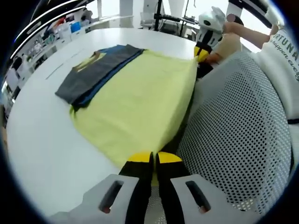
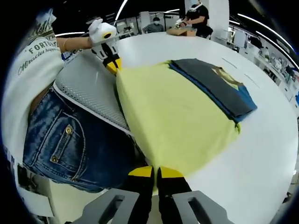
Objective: Fold the garment on the visible template until the final outline fits inside the template.
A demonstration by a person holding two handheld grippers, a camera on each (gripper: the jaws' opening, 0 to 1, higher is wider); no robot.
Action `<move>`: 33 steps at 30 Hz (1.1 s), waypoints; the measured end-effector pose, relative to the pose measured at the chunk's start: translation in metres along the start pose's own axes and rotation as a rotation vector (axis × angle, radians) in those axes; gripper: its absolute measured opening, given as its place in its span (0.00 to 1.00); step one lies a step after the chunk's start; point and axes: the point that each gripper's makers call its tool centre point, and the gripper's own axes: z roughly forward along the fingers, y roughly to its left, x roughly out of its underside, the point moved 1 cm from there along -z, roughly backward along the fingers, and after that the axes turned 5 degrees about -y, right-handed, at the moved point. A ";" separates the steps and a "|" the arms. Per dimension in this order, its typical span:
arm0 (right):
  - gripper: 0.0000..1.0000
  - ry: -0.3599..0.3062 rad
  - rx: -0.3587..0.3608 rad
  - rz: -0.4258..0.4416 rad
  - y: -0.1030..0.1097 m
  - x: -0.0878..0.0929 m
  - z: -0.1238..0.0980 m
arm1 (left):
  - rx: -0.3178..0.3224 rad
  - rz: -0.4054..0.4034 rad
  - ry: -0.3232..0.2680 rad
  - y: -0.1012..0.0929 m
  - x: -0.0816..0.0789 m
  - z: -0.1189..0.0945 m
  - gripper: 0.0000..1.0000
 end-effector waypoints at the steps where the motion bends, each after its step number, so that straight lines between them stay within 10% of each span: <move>1: 0.00 -0.006 0.011 -0.007 -0.003 -0.003 -0.002 | -0.004 0.006 -0.004 0.002 -0.003 -0.001 0.00; 33: 0.00 -0.092 0.324 -0.183 -0.099 -0.074 -0.020 | -0.163 0.196 -0.088 0.086 -0.082 -0.021 0.00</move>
